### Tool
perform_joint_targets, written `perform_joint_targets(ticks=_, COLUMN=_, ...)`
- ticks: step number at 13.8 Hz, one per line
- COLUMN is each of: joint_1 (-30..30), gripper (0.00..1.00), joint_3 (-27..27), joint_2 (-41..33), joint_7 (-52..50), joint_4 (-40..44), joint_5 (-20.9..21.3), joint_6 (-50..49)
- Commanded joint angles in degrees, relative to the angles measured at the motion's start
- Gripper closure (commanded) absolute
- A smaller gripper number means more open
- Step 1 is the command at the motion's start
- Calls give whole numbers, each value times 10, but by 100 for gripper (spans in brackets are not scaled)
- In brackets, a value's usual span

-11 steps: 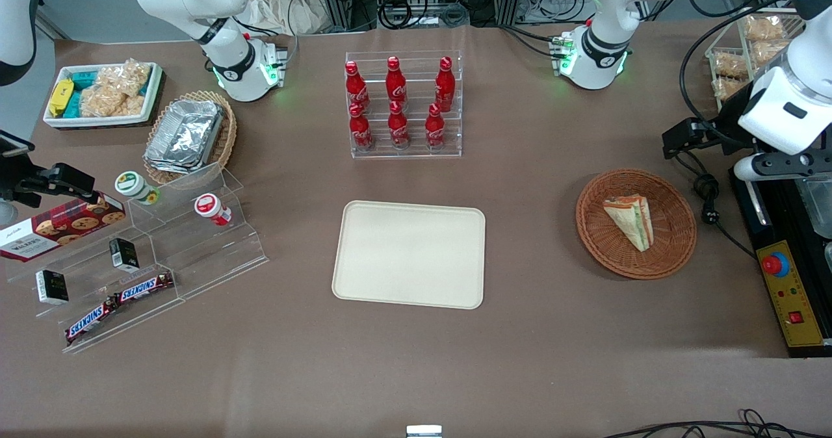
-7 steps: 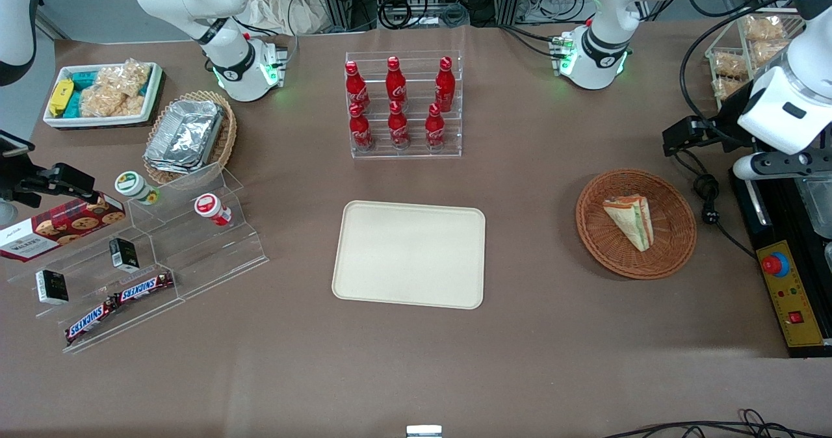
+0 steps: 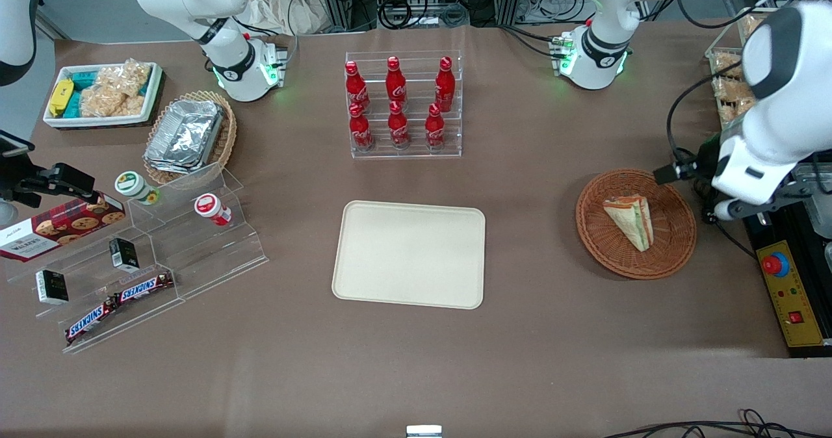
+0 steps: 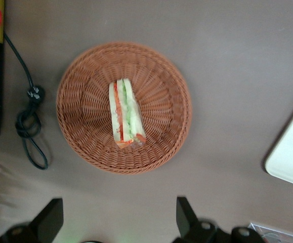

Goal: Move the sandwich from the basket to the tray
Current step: 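Move the left gripper down over the wrapped sandwich in the wicker basket, then close the left gripper on the wrapped sandwich and lift it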

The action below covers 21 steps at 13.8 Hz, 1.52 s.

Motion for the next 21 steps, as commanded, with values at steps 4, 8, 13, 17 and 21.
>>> perform_joint_targets(ticks=4, joint_1=33, gripper=0, joint_3=-3, joint_2=-6, joint_7=-53, joint_4=-226, joint_5=8, joint_6=291)
perform_joint_targets(ticks=8, joint_1=50, gripper=0, joint_3=-3, joint_2=70, joint_7=-53, joint_4=-256, joint_5=8, joint_6=411)
perform_joint_targets(ticks=13, joint_1=51, gripper=19, joint_3=-3, joint_2=124, joint_7=-77, joint_4=-282, joint_5=6, joint_6=508)
perform_joint_targets(ticks=17, joint_1=51, gripper=100, joint_3=-4, joint_2=117, joint_7=-67, joint_4=-279, joint_5=7, joint_6=507)
perform_joint_targets(ticks=21, joint_1=44, gripper=100, joint_3=-9, joint_2=25, joint_7=-13, joint_4=-276, joint_5=8, joint_6=430)
